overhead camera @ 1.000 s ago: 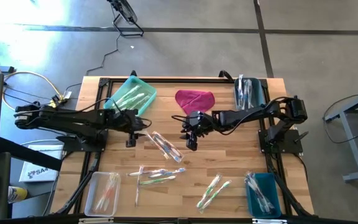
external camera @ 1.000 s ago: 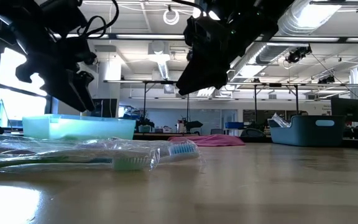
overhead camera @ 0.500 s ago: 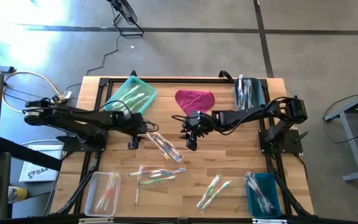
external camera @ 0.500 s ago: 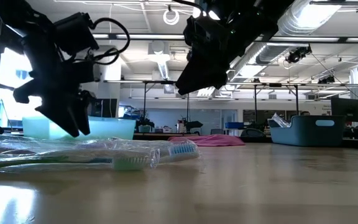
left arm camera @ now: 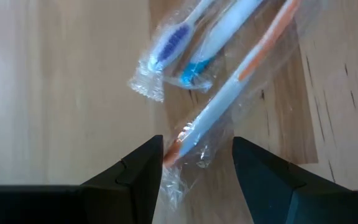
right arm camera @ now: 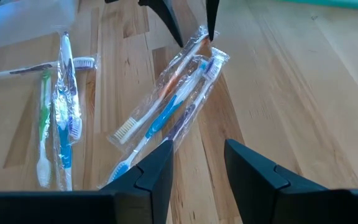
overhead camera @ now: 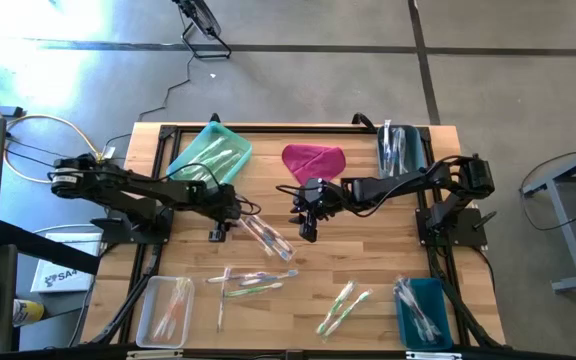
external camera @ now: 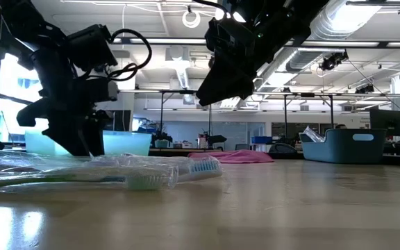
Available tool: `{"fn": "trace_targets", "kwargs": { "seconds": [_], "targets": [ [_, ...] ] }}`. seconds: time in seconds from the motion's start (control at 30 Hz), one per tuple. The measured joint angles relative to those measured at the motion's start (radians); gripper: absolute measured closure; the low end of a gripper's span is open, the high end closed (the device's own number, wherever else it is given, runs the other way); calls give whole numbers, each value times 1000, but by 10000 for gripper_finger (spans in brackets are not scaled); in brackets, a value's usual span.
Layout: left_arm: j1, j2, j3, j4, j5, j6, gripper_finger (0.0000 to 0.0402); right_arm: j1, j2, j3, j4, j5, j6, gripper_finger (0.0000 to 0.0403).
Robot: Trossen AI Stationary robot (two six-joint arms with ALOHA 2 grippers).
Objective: Pick & Place Toothbrushes
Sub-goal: Put the orange toothbrush to the transparent bin
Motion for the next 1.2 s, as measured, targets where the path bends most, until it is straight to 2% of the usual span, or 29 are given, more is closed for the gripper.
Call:
{"fn": "trace_targets", "kwargs": {
  "seconds": [0.2,0.5,0.7,1.03,1.2],
  "targets": [
    [0,49,3,8,7,0,215,0,0,0,0,0,0,267],
    [0,53,2,-1,48,-10,220,0,0,0,0,0,0,267],
    [1,54,2,-10,94,-33,277,0,0,0,0,0,0,267],
    [0,54,1,-61,289,-133,378,0,0,0,0,0,0,267],
    [-1,51,-1,-101,403,-161,393,0,0,0,-1,0,0,267]
  ]
}}
